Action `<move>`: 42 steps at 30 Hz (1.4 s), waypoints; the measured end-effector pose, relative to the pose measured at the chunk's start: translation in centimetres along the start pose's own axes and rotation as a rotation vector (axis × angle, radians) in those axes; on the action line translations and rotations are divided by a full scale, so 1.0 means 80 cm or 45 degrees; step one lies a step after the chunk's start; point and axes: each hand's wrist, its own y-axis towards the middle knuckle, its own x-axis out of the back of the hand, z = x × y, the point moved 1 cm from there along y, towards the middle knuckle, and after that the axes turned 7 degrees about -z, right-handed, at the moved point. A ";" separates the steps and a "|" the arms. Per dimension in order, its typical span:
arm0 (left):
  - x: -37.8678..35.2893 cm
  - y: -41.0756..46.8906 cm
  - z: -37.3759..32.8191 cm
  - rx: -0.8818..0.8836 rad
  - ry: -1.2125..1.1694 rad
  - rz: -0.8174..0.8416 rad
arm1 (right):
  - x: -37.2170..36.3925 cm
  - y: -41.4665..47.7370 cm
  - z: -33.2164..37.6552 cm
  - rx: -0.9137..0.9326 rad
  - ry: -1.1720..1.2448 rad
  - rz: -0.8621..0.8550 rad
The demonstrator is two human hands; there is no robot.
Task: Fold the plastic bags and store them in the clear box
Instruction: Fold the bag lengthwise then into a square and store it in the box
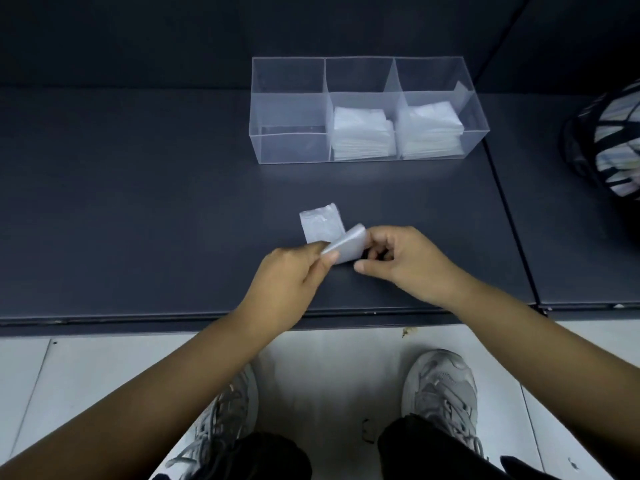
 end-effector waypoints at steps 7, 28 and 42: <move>-0.007 0.029 0.018 0.614 -0.552 -0.108 | -0.013 0.027 -0.004 -0.155 0.054 -0.225; -0.039 0.009 0.037 0.044 0.764 0.169 | -0.051 0.020 -0.015 0.013 -0.662 -0.607; -0.034 0.013 0.034 0.177 0.728 0.201 | -0.059 0.016 -0.006 -0.079 -0.606 -0.551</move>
